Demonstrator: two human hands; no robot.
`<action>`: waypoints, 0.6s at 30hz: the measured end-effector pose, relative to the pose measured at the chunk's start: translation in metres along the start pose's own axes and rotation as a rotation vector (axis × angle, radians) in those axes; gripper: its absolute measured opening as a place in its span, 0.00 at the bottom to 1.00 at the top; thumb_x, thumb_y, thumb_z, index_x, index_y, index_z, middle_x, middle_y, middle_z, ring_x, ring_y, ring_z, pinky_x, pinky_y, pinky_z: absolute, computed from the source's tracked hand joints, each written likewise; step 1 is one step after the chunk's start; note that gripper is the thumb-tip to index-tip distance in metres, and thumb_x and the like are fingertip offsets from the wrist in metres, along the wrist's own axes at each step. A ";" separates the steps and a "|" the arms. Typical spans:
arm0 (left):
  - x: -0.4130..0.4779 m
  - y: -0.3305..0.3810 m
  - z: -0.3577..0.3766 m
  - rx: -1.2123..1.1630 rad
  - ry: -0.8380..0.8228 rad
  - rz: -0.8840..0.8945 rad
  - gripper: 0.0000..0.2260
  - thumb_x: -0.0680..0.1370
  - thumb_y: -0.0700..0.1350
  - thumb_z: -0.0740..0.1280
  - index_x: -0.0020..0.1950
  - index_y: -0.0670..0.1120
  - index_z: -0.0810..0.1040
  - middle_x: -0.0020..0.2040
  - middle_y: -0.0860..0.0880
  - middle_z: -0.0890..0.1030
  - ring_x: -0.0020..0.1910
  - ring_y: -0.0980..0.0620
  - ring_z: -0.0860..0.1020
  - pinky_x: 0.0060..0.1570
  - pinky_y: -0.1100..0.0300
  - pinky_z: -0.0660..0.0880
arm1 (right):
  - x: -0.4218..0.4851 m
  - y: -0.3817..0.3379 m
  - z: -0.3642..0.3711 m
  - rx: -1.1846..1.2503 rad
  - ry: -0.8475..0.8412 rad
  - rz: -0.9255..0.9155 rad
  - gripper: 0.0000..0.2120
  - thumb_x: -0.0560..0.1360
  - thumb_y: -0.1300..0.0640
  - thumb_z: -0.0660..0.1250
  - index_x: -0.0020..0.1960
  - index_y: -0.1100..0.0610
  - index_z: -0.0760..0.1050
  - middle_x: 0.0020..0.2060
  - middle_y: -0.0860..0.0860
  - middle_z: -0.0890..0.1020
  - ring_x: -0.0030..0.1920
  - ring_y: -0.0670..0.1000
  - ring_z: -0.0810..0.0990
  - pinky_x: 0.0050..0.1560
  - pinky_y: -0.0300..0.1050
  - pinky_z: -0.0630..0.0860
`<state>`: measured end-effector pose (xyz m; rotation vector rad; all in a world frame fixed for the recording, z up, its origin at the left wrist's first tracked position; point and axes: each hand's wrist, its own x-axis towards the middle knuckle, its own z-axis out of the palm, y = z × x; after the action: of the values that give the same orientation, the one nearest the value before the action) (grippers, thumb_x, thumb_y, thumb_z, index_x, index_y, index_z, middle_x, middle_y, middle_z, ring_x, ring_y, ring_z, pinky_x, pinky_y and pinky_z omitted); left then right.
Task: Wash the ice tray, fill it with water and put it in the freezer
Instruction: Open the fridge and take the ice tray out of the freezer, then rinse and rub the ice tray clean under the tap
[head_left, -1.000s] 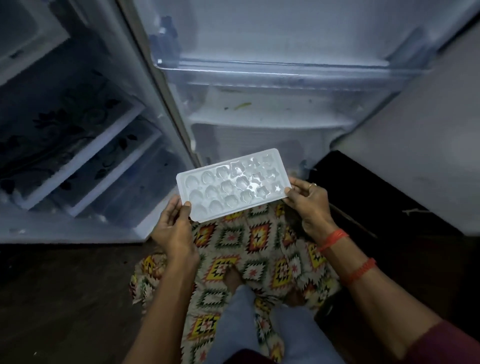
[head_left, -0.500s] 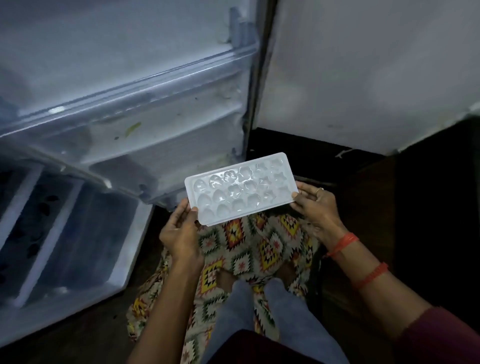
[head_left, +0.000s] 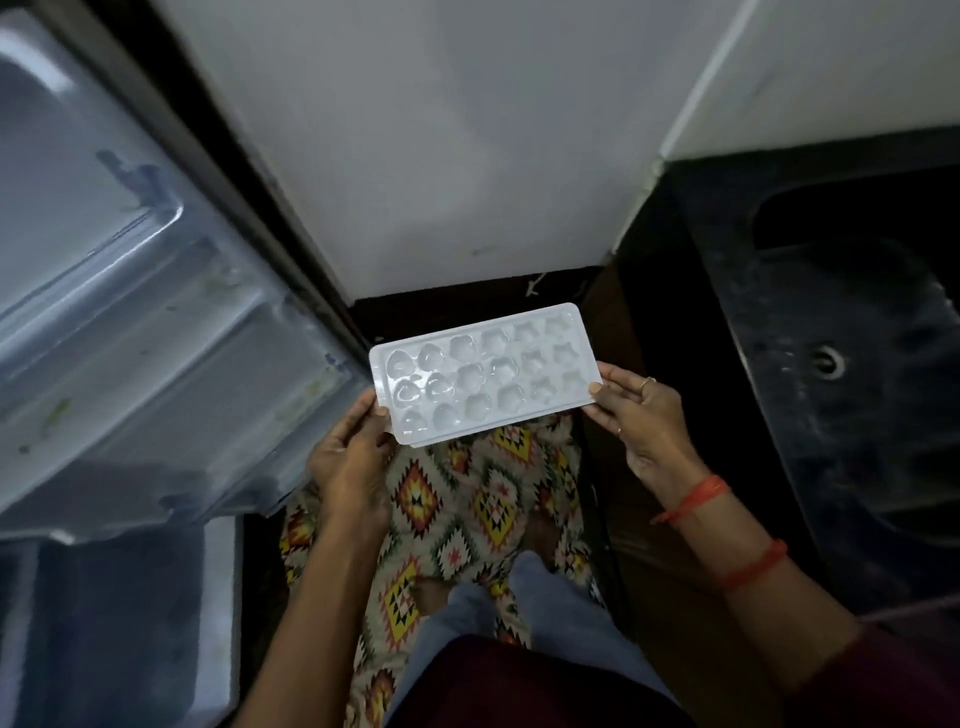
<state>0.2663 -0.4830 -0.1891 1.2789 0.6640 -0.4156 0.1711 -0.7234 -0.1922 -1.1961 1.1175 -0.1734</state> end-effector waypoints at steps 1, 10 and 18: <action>-0.003 -0.001 0.012 0.014 -0.026 0.003 0.14 0.77 0.32 0.69 0.63 0.38 0.80 0.52 0.41 0.85 0.40 0.52 0.86 0.36 0.63 0.81 | 0.002 -0.006 -0.013 0.030 0.007 0.004 0.14 0.78 0.70 0.67 0.63 0.65 0.76 0.50 0.55 0.83 0.47 0.46 0.83 0.43 0.35 0.83; -0.034 -0.014 0.119 0.127 -0.200 0.024 0.13 0.77 0.34 0.71 0.61 0.40 0.81 0.56 0.41 0.85 0.53 0.43 0.84 0.47 0.54 0.83 | 0.017 -0.048 -0.124 0.229 0.104 -0.007 0.13 0.77 0.69 0.68 0.60 0.62 0.79 0.49 0.54 0.85 0.47 0.46 0.86 0.44 0.37 0.83; -0.057 -0.028 0.212 0.244 -0.337 0.046 0.13 0.77 0.33 0.71 0.61 0.40 0.82 0.55 0.42 0.86 0.55 0.43 0.84 0.51 0.52 0.82 | 0.024 -0.066 -0.202 0.373 0.198 -0.041 0.14 0.77 0.69 0.68 0.62 0.63 0.78 0.52 0.55 0.85 0.49 0.47 0.86 0.44 0.36 0.82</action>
<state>0.2537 -0.6983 -0.1418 1.4089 0.3038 -0.6720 0.0572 -0.8974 -0.1410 -0.8808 1.1706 -0.5187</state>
